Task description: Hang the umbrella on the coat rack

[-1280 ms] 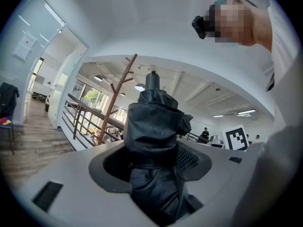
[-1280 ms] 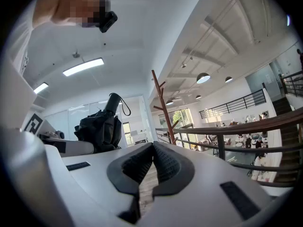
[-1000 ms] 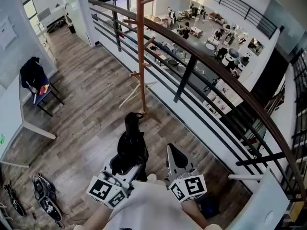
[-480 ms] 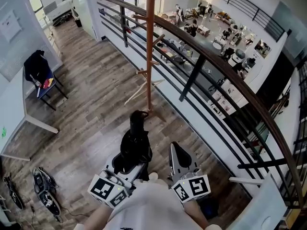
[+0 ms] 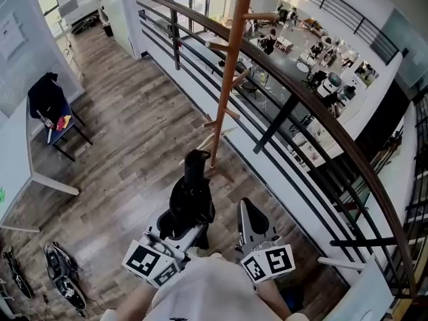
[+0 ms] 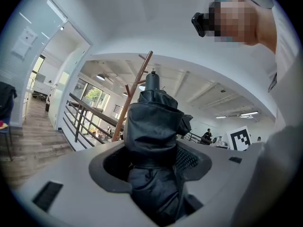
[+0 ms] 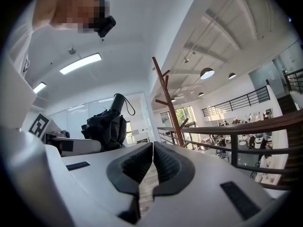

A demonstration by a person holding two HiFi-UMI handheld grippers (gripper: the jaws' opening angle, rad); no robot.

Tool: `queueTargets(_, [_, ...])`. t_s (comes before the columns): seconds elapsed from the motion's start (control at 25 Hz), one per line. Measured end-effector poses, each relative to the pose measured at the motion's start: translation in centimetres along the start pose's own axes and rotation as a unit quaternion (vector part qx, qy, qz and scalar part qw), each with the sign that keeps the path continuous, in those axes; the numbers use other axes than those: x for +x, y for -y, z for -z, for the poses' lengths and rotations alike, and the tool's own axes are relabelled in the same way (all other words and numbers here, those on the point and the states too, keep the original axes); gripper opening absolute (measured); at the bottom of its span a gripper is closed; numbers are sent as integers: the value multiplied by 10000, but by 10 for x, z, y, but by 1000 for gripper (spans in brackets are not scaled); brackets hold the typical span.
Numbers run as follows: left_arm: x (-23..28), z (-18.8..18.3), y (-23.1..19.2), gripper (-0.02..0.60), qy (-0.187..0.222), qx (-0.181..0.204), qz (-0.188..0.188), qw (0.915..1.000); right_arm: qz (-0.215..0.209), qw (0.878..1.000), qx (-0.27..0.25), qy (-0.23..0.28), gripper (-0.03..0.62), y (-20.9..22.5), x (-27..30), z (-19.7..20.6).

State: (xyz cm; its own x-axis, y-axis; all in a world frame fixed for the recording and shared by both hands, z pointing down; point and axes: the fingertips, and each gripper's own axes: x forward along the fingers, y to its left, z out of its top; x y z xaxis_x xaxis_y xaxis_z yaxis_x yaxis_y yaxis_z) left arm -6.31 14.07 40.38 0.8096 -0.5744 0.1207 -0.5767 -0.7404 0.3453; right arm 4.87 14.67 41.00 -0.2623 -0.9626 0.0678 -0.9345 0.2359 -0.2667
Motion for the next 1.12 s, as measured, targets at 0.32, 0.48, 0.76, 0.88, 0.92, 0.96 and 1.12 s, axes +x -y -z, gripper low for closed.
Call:
queueTargets(0.32, [35, -49, -78, 268, -60, 94, 360, 9993, 282, 9993, -56, 232, 35, -5, 93, -29])
queueTargets(0.48, [50, -63, -99, 267, -123, 116, 589, 9981, 504, 9981, 25, 360, 35, -3, 120, -38])
queueTargets(0.76, [90, -80, -111, 267, -183, 113, 784, 9967, 525, 9978, 28, 415, 34, 16, 151, -55])
queueTargets(0.88, [110, -85, -105, 268, -205, 91, 815, 9964, 515, 9975, -40, 488, 35, 36, 156, -67])
queueTargets(0.92, [115, -85, -104, 268, -224, 101, 810, 9964, 528, 9973, -31, 510, 34, 43, 157, -69])
queueTargets(0.96, [120, -85, -104, 268, -232, 118, 801, 9964, 536, 9972, -17, 525, 35, 50, 159, -70])
queueTargets(1.12, [134, -91, -102, 267, -192, 217, 825, 9962, 496, 9971, -61, 566, 35, 67, 168, -80])
